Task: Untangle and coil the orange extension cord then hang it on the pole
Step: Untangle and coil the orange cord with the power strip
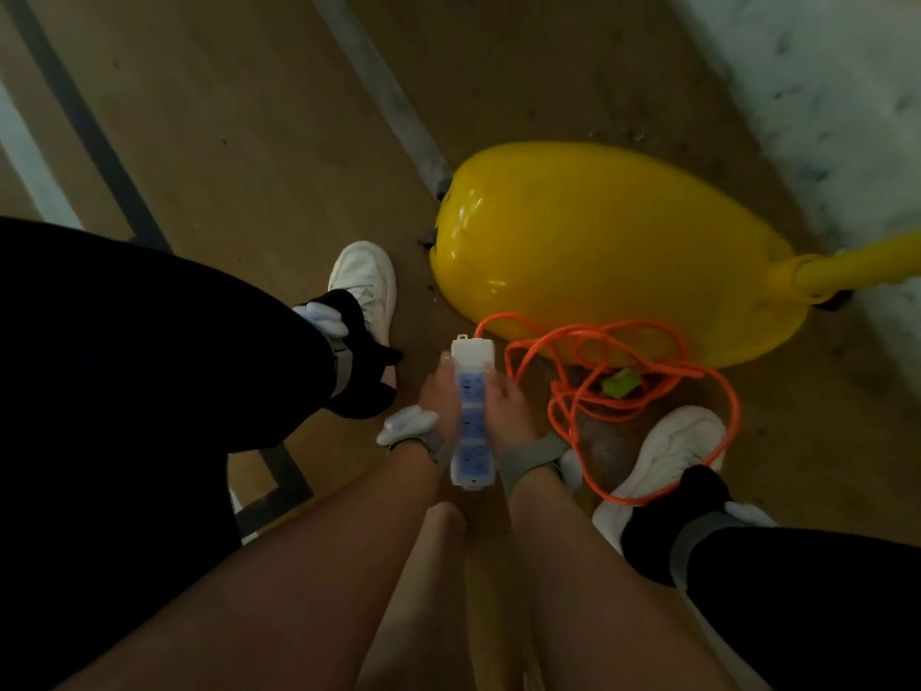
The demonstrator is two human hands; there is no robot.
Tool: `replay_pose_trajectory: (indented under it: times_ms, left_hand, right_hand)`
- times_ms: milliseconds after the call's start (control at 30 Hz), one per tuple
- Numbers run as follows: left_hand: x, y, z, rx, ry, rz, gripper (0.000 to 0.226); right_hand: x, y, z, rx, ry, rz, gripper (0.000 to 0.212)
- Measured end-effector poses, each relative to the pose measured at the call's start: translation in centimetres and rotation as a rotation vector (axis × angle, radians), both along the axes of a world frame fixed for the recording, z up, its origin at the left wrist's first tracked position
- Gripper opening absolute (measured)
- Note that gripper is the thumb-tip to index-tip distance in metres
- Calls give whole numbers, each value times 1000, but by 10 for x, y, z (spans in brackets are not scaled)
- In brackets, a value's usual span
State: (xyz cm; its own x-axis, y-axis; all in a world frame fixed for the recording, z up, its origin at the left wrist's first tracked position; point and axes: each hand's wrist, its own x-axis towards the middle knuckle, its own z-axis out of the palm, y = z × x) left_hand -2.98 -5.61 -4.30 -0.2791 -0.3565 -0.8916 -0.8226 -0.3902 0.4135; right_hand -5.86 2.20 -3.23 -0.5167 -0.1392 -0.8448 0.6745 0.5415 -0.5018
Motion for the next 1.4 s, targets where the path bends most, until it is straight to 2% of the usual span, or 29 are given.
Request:
replay_pose_trajectory:
  times_ms: [67, 133, 200, 267, 333, 367, 433, 467, 533, 567, 600, 667, 733, 833, 867, 967, 1033, 1100, 1133, 1200, 1233, 1300, 1333, 1400]
  left_hand:
    - [-6, -11, 27, 115, 112, 160, 59]
    - [-14, -21, 55, 233, 206, 227, 51]
    - [-30, -21, 77, 267, 300, 116, 44]
    - [-35, -12, 100, 219, 359, -181, 42]
    - [-31, -2, 130, 53, 319, -476, 57]
    - [-26, 1, 145, -40, 317, -539, 63]
    - [-16, 2, 160, -68, 388, -488, 58]
    - [-15, -1, 167, 7, 427, -401, 55]
    - [-13, -7, 186, 297, 434, -209, 60]
    - [-16, -13, 194, 408, 428, -190, 67]
    - [-22, -18, 203, 489, 451, -223, 72]
    - [-34, -28, 229, 588, 510, -347, 57]
    - [-52, -36, 261, 592, 567, -445, 38]
    - [-75, -43, 306, 427, 640, -627, 30]
    - [-76, -41, 312, 434, 683, -620, 29]
    - [-94, -45, 343, 511, 829, -576, 36]
    - [-107, -48, 362, 594, 916, -606, 39]
    - [-120, -46, 370, 695, 955, -662, 35]
    - [-126, -42, 370, 723, 991, -703, 31]
    - [-141, -38, 357, 725, 1065, -798, 26]
    - [-145, -38, 346, 739, 1078, -843, 25]
    - [-146, -40, 330, 814, 1071, -866, 20]
    - [-151, -41, 322, 835, 1050, -845, 18]
    - [-156, -39, 313, 821, 980, -801, 20]
  right_hand:
    - [-7, 2, 20, -70, 38, 18, 47]
    - [-10, 8, 51, -117, 59, -28, 44]
    - [-12, 13, 64, -161, 31, -108, 44]
    - [-3, 19, 85, -188, 24, -103, 53]
    - [8, 22, 98, -186, 67, -55, 54]
    - [14, 24, 112, -165, 109, -32, 54]
    - [23, 28, 129, -132, 199, 35, 62]
    - [26, 30, 145, -118, 281, 99, 68]
    - [29, 35, 168, -175, 388, 119, 59]
    - [30, 38, 179, -242, 428, 106, 49]
    - [28, 39, 188, -305, 449, 98, 41]
    - [22, 40, 214, -383, 508, 124, 28]
    - [12, 40, 240, -366, 600, 199, 31]
    - [-15, 42, 261, -274, 767, 372, 27]
    - [-20, 46, 264, -262, 806, 395, 26]
    - [-61, 57, 284, -352, 877, 135, 17]
    - [-91, 58, 294, -390, 971, 103, 28]
    - [-113, 48, 293, -331, 997, 303, 50]
    - [-126, 41, 283, -329, 1001, 359, 54]
    - [-144, 31, 276, -268, 1006, 346, 40]
    - [-150, 31, 273, -211, 1100, 334, 29]
    - [-156, 34, 279, -181, 1029, 276, 14]
    - [-165, 35, 279, -173, 983, 208, 19]
    - [-174, 40, 287, -179, 886, 207, 36]
